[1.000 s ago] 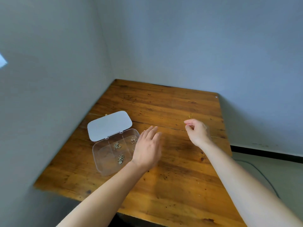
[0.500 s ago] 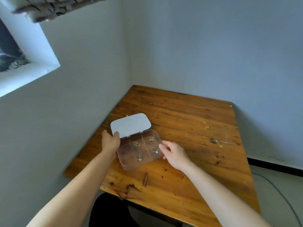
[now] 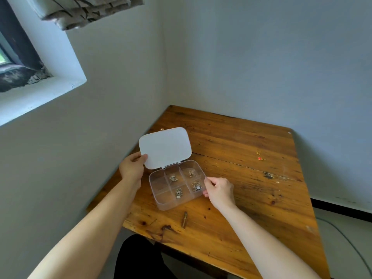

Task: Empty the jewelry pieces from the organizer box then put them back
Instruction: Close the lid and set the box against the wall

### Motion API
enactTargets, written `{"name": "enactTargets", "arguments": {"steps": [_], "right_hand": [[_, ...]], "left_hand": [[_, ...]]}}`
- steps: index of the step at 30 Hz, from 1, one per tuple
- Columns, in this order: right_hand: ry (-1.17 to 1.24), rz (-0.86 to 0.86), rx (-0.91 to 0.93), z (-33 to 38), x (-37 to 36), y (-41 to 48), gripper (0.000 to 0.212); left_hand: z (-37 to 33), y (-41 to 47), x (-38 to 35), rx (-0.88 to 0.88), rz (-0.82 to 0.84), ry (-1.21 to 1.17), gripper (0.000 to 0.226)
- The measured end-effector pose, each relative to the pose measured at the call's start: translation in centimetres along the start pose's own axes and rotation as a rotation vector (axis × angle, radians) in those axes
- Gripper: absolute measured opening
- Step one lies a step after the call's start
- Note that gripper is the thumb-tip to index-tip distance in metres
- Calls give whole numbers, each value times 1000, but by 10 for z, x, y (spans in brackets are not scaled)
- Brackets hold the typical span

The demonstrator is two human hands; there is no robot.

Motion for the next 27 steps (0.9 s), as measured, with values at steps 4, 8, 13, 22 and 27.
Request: {"name": "enactTargets", "arguments": {"steps": [4,8,13,22,27], "right_hand": [[-20,13,-5,3,-1,1,29],[5,26,-31,2,1,2,30],[225,73,-111,-3,3,3,29],[269,88,-106,-9,-3,-3,33],[281,88,-106,-10,-6,-9,35]], "left_hand": [[-2,-24,16,-332,85,175,24],[10,-33,37,-759,172,445,21],[42,-26,53,-1290,407,944,43],[22,-51,33,-925,558,1039,57],[23,-54,2,-576,844,1346,108]]}}
Point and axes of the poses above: each hand's wrist, its own y-axis towards the middle knuckle, its own x-axis out of the back of the hand, z = x × y, the point moved 2 cm from there along y, towards the middle knuckle, and after that the axes turned 4 degrees about z, right-handed, at the moved point
